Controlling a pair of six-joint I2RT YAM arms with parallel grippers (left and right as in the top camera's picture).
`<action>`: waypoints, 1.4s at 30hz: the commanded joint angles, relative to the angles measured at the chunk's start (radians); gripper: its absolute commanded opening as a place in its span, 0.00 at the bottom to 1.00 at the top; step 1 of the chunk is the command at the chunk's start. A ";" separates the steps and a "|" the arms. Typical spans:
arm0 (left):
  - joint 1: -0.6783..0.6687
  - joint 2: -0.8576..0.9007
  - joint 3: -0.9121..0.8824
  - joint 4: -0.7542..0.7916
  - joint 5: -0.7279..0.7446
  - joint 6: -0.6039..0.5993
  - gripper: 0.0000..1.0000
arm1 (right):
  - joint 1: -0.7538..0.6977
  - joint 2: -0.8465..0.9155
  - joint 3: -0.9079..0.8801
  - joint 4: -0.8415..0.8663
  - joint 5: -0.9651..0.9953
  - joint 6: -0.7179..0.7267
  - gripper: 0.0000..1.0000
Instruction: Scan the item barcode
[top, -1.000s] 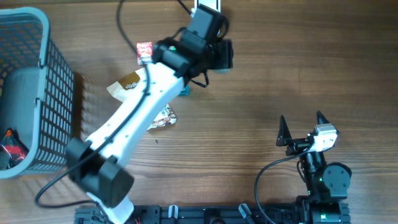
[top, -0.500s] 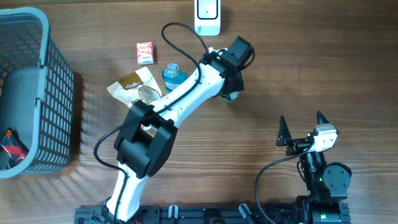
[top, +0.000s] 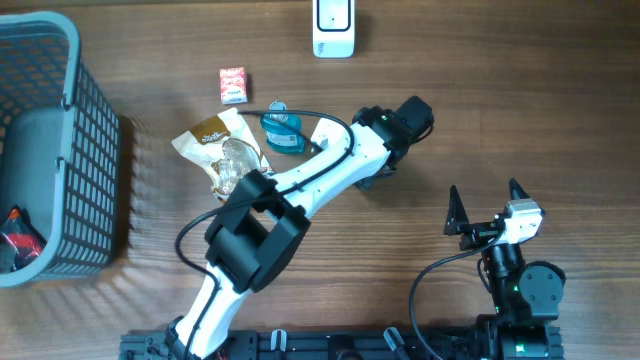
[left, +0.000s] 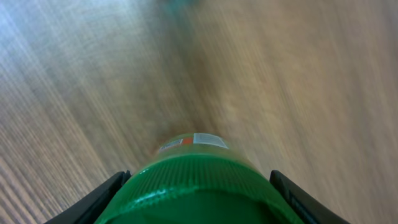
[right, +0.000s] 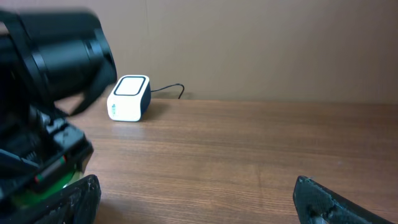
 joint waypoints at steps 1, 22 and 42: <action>0.002 0.084 0.006 -0.021 0.021 -0.249 0.63 | -0.001 -0.005 0.009 0.005 0.006 -0.012 1.00; -0.046 -0.168 0.006 0.047 0.031 0.764 1.00 | -0.001 -0.005 0.009 0.005 0.006 -0.012 1.00; 0.200 -0.129 0.006 -0.070 0.644 2.107 1.00 | -0.001 -0.005 0.009 0.005 0.006 -0.011 1.00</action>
